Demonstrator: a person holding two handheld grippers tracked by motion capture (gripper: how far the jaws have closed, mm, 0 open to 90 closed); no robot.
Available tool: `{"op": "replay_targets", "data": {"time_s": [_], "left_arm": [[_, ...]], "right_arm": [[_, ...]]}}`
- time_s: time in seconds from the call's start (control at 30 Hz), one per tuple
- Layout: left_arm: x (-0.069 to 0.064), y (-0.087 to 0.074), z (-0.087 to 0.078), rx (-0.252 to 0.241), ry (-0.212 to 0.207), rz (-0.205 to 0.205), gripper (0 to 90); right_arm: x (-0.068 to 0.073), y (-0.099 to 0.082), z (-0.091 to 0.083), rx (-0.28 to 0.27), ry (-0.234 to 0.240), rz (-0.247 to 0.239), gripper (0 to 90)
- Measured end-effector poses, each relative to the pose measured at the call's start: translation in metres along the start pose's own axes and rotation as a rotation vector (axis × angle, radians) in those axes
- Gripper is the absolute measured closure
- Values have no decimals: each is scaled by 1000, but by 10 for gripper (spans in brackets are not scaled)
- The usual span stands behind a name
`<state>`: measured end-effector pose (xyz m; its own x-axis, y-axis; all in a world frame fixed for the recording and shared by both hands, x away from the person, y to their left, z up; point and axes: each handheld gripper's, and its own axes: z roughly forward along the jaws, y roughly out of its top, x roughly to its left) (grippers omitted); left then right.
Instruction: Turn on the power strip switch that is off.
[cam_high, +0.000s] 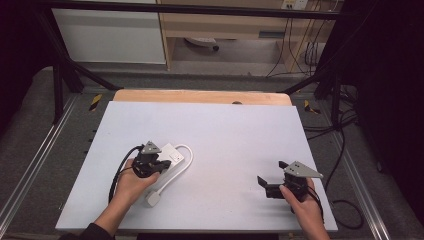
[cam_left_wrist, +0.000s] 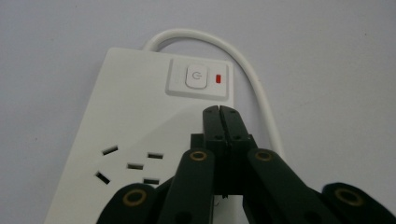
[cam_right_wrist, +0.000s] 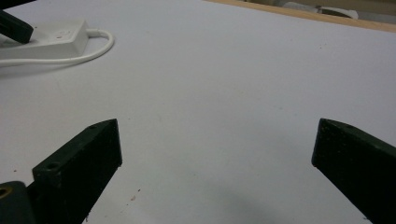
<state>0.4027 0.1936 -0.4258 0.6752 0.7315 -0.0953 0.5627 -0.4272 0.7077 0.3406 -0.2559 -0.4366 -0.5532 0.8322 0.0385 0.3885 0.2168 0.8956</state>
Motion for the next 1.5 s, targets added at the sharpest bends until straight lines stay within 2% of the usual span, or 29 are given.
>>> {"op": "replay_targets", "data": {"time_s": [0.07, 0.23, 0.43, 0.6, 0.73, 0.87, 1.4, 1.5], "left_arm": [[0, 0, -1, -1, 1, -2, 900], [3, 5, -8, -63, 2, -12, 900], [0, 11, -10, -137, -4, 2, 900], [-1, 17, -13, -173, -13, 8, 900], [-2, 22, -12, -185, -10, 6, 900], [-4, 27, -12, -193, 0, 39, 900], [-9, 42, -13, -248, -6, 54, 900], [-8, 44, -12, -256, 2, 55, 839]], "right_arm": [[0, 0, 1, 2, 1, 3, 21], [-1, 0, 0, 0, -1, 4, 22], [0, 0, 1, -1, 1, 0, 21], [1, 0, 1, -1, 2, -3, 22], [1, 0, 0, -1, 1, 2, 21], [1, 0, 1, -1, 2, -1, 22], [1, 0, 1, 0, -5, 6, 22], [1, 0, 0, 1, -6, 8, 22]]}}
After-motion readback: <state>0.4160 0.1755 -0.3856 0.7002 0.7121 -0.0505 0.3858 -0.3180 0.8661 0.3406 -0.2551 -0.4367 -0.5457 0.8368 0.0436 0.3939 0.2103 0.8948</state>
